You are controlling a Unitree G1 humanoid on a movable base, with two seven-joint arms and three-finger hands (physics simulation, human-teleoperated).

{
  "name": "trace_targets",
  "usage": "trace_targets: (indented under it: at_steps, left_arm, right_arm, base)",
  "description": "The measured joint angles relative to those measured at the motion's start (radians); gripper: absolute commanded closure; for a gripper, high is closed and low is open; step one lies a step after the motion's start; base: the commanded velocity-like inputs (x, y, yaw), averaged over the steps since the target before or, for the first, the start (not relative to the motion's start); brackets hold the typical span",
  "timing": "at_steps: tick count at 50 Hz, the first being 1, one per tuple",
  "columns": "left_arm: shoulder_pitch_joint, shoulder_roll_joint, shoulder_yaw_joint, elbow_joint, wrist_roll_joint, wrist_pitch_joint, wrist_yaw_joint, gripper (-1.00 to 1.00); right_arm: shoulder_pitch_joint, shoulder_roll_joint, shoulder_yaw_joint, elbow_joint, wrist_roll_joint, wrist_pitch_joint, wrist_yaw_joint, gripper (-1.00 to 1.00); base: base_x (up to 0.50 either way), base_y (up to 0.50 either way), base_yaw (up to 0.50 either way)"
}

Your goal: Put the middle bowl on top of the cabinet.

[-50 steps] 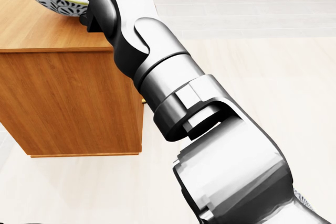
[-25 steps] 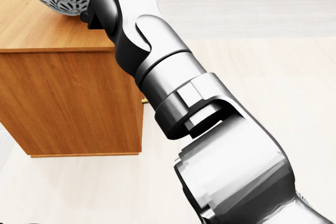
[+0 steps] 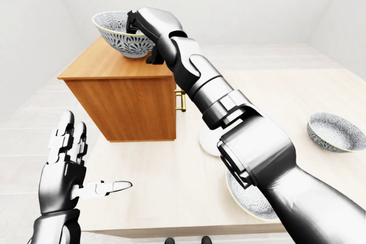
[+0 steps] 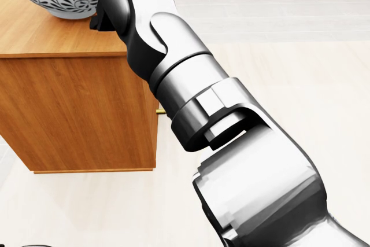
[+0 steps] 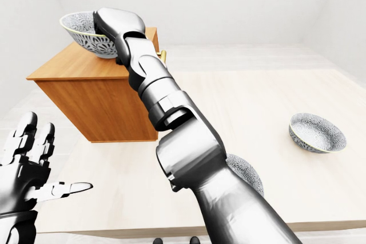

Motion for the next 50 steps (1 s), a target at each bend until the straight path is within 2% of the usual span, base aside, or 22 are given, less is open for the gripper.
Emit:
trace_targets:
  at_steps: [13, 30, 32, 34, 50]
  left_arm:
    - [-0.001, 0.002, -0.002, 0.01, 0.002, 0.0, 0.001, -1.0]
    - [0.002, 0.002, -0.006, 0.017, 0.005, -0.001, 0.003, -1.0]
    - [0.002, 0.002, -0.007, 0.018, 0.006, -0.001, 0.003, -1.0]
    - [0.003, 0.002, -0.007, 0.019, 0.005, -0.002, 0.003, -1.0]
    - [0.001, 0.004, -0.003, 0.016, 0.002, 0.0, 0.004, -1.0]
  right_arm:
    - [-0.001, -0.001, 0.0, 0.001, 0.001, 0.0, -0.001, -0.53]
    - [-0.007, -0.006, -0.007, -0.003, -0.002, 0.0, -0.007, -0.68]
    - [-0.009, -0.008, -0.007, -0.003, -0.002, 0.0, -0.008, -0.75]
    - [-0.01, -0.009, -0.009, -0.004, -0.002, 0.0, -0.011, -1.0]
    - [-0.027, -0.028, -0.013, -0.005, 0.011, 0.0, -0.004, -1.0]
  base:
    - [0.0, 0.0, 0.0]
    - [0.0, 0.0, 0.0]
    - [0.0, 0.0, 0.0]
    - [0.0, 0.0, 0.0]
    - [0.0, 0.0, 0.0]
